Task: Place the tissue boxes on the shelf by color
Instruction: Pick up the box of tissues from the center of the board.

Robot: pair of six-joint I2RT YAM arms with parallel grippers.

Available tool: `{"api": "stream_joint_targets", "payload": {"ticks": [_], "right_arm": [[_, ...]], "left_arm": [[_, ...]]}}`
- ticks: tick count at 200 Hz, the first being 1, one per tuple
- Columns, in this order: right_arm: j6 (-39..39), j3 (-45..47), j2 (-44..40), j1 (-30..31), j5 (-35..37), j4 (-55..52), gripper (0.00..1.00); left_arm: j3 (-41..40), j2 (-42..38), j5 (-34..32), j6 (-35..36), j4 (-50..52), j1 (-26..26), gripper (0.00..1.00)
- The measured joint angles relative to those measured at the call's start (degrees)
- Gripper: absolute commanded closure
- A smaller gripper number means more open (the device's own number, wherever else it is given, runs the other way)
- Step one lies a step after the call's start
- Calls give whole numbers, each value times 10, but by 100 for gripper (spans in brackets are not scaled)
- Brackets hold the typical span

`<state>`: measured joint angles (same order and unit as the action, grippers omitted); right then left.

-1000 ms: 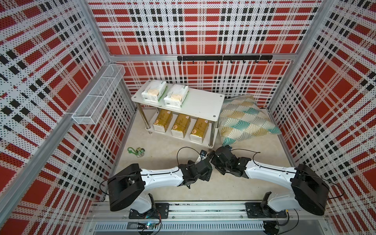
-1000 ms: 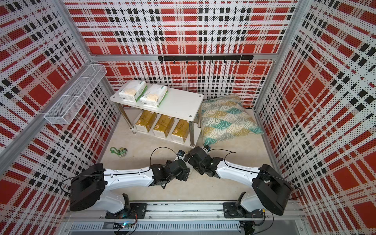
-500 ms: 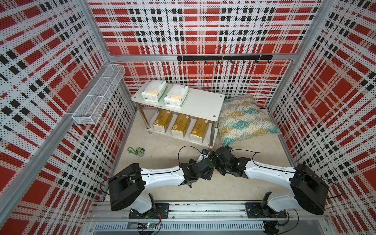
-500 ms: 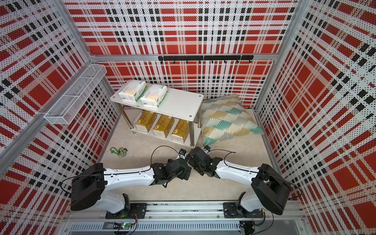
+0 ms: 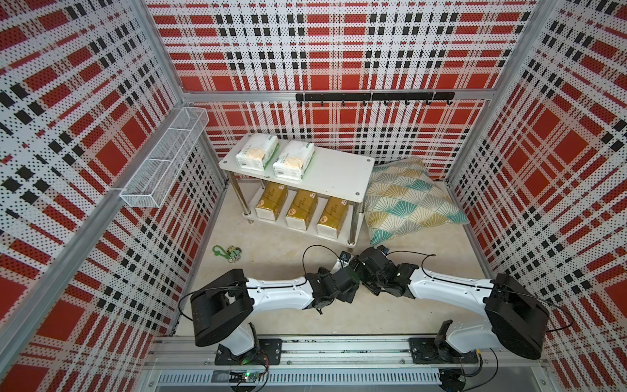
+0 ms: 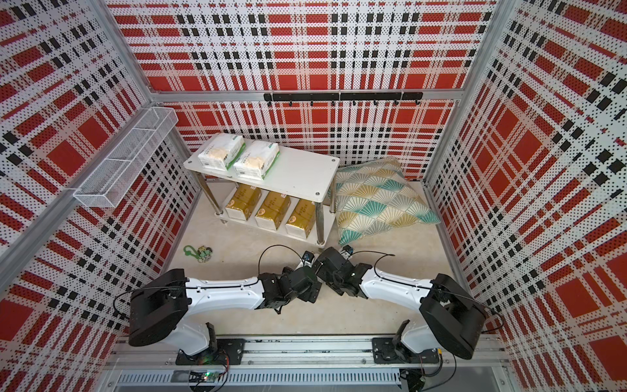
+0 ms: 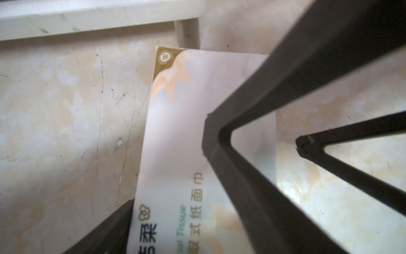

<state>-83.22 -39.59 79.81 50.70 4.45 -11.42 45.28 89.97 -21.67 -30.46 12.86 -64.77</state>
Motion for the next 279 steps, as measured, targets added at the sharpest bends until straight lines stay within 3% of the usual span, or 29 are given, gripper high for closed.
{"api": "stream_joint_targets", "payload": {"ticks": [40,56,104,159,212,279], "right_arm": [[19,0,-15,-7,19,-38,0],[28,0,-23,-11,26,-53,0],[47,-2,-52,-19,55,-71,0],[71,-35,-77,-22,111,-71,0],[100,-68,-141,-26,149,-51,0],[121,-44,-209,-53,192,-109,0]], "left_arm": [[2,19,-2,1,-24,-10,0],[2,24,-2,2,-37,-14,7],[2,27,-5,0,-39,-21,13],[0,21,-34,-26,-13,-35,15],[-9,-63,-3,-2,48,-58,18],[13,-217,-3,-5,169,-58,21]]}}
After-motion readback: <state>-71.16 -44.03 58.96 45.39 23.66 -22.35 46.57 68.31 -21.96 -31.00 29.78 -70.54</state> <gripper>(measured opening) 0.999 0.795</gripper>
